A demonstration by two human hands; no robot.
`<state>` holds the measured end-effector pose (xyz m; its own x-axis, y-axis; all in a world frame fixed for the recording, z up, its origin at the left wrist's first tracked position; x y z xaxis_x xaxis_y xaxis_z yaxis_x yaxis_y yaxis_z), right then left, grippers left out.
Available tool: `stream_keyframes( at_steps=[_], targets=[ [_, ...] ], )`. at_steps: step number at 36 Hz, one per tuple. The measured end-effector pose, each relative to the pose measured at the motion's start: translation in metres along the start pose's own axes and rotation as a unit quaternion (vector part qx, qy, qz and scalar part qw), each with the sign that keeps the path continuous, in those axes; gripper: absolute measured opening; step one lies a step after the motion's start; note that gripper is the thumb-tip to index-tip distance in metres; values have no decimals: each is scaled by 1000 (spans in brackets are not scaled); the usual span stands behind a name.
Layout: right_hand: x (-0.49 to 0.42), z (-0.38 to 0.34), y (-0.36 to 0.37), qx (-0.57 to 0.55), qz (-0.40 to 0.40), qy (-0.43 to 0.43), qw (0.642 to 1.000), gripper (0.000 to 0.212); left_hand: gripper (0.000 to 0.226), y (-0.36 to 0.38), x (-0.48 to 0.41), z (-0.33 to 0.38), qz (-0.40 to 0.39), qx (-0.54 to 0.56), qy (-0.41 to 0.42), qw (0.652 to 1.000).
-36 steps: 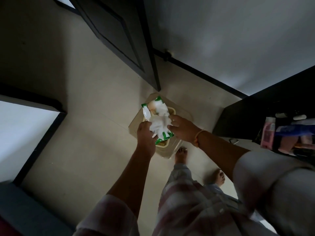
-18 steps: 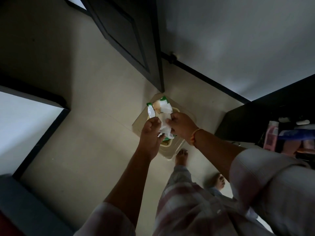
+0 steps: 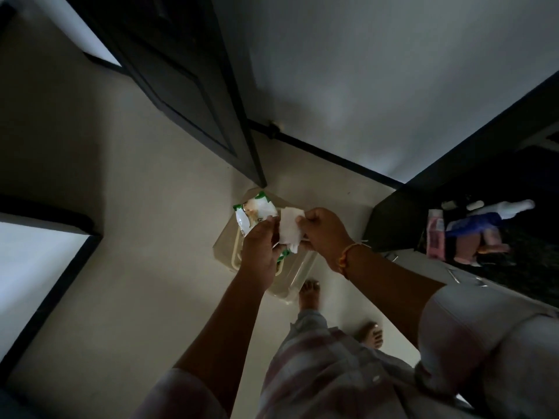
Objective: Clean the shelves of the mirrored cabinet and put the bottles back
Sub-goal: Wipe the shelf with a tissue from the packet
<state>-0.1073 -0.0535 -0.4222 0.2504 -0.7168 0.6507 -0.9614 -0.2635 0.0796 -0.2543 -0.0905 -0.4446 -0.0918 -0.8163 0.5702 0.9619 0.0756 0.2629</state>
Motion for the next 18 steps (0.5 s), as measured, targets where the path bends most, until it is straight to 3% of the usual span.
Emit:
stream_keyframes(
  at_steps=[1,3,8,12,18],
  targets=[
    [5,0,-8,8,4,-3,1000,21,37,10,3,4,10,50,-4,999],
    [16,0,-23,23,7,-12,1000,17,33,32,5,8,-6,48,-5,999],
    [49,7,-63,-38,22,-37,998,15,21,89,14,14,-54,-148,22,987],
    [76,23,-98,-90,43,-37,994,26,24,132,21,3,-88,-87,-5,992],
    [125,50,-150,-229,79,-56,969,23,6,205,31,-23,-155,-11,-55,986]
  ],
)
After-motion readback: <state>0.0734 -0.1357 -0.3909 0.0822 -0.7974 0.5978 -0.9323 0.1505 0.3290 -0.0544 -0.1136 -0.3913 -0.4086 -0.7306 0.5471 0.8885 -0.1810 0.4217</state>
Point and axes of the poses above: each hand's wrist, its own x-axis away from the middle knuckle, its own y-axis out of the palm, z = x × y, the point moved 6 cm from there along -x, towards the middle knuckle, and after that the axes turned 14 degrees about -z, right-handed, at the moved point
